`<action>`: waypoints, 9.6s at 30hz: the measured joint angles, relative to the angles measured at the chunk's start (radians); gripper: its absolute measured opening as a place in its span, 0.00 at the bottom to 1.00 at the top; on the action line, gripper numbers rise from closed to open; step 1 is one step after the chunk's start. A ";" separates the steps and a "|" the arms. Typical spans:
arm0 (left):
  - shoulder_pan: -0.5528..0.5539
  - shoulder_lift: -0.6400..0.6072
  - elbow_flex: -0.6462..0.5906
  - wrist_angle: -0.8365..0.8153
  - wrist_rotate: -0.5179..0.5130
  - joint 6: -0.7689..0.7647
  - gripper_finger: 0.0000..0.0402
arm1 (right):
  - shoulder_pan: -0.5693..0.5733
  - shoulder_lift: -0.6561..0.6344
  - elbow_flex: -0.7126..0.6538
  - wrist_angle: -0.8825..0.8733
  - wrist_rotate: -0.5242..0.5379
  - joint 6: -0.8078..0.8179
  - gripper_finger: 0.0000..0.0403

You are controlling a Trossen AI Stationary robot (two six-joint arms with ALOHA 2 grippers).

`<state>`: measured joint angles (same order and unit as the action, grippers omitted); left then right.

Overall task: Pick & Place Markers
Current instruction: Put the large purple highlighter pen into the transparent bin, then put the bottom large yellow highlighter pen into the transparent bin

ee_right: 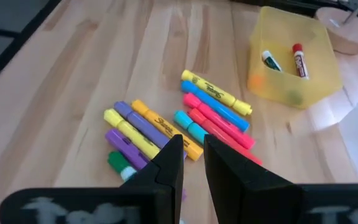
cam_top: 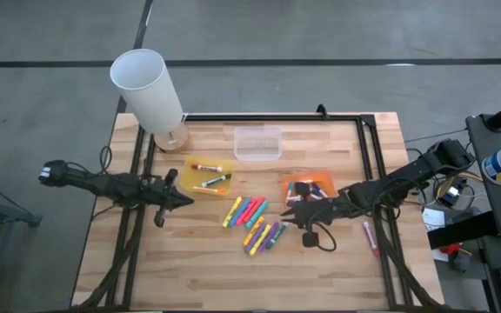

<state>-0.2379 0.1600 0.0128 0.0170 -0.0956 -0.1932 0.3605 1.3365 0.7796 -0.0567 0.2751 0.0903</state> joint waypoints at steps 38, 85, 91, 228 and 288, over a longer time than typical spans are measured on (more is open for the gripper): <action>0.000 0.002 -0.003 0.015 -0.003 -0.002 0.00 | -0.146 0.687 0.736 -0.878 -0.299 -0.203 0.34; 0.000 0.002 -0.003 0.016 -0.003 -0.001 0.00 | -0.105 0.784 0.836 -0.846 -0.270 -0.213 0.15; 0.000 0.002 -0.003 0.016 -0.003 -0.002 0.00 | -0.105 0.783 0.934 -0.885 -0.262 -0.197 0.15; 0.000 0.001 -0.003 0.016 -0.002 -0.001 0.00 | -0.281 0.784 1.113 -0.854 -0.232 -0.225 0.33; 0.000 0.001 -0.003 0.016 -0.002 -0.001 0.00 | -0.097 0.786 0.867 -0.696 -0.301 -0.104 0.31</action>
<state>-0.2375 0.1612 0.0101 0.0334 -0.0979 -0.1947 0.2636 2.1223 1.6463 -0.7528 -0.0263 -0.0138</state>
